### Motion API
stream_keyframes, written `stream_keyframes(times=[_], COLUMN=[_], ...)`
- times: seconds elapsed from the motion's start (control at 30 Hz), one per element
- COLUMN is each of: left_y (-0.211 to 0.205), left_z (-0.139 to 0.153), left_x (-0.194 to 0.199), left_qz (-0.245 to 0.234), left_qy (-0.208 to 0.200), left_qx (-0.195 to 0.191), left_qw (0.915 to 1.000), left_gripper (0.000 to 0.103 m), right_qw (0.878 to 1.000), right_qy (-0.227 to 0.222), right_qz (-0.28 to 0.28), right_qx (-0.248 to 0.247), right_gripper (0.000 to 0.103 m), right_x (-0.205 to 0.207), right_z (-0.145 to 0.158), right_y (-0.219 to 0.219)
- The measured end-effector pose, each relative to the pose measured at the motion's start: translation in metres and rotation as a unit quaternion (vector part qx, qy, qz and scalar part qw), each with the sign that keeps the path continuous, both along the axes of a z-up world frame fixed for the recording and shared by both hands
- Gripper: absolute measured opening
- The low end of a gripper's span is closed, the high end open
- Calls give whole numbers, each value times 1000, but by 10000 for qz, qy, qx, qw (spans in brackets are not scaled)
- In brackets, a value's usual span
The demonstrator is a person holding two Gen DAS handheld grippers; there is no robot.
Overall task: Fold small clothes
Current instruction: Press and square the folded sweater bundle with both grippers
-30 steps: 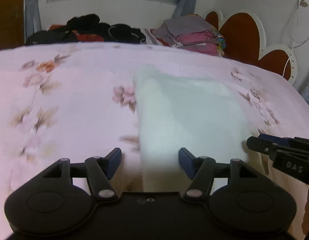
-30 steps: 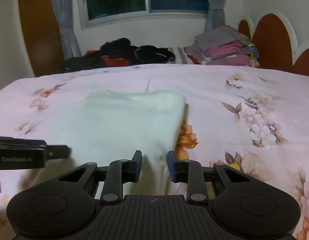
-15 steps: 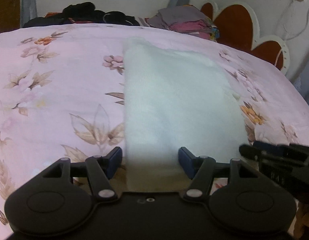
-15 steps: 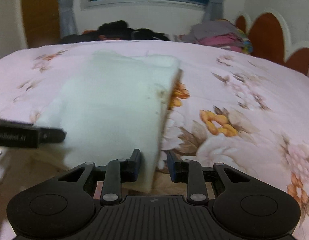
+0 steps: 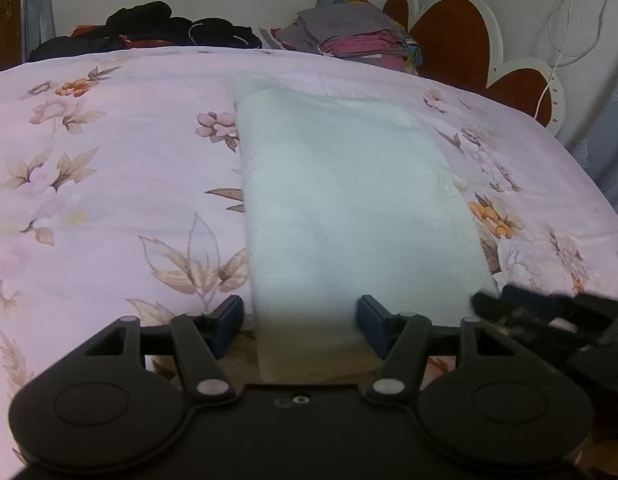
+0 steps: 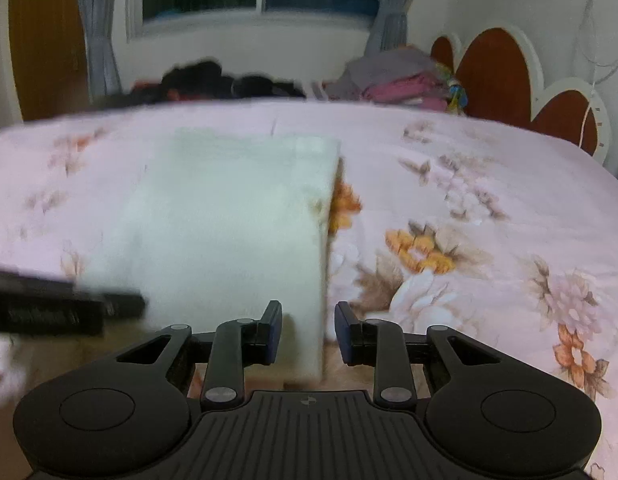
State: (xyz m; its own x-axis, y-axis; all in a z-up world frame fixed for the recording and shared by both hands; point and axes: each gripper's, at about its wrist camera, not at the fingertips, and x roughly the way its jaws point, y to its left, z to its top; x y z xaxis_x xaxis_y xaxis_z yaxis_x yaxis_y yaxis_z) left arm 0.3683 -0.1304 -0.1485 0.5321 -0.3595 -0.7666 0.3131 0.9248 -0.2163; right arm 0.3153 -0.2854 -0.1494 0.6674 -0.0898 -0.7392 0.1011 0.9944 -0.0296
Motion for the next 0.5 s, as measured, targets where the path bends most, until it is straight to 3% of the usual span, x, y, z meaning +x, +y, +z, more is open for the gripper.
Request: stream_keyframes(times=[0.23,0.5], left_y=[13,16], left_z=[16,33], left_x=[9,45], left_qz=[-6,240], left_qy=[-110,-299], left_qx=[-121,-250], left_qw=[9999,9990], left_gripper=[64,71], right_qw=[9996,9978], right_qy=[140,-295], right_qz=[-240,-248], right_qx=[65,539], right_gripper=[29,29], right_x=[4,28], right_z=[2,40], right_y=[-2,-16])
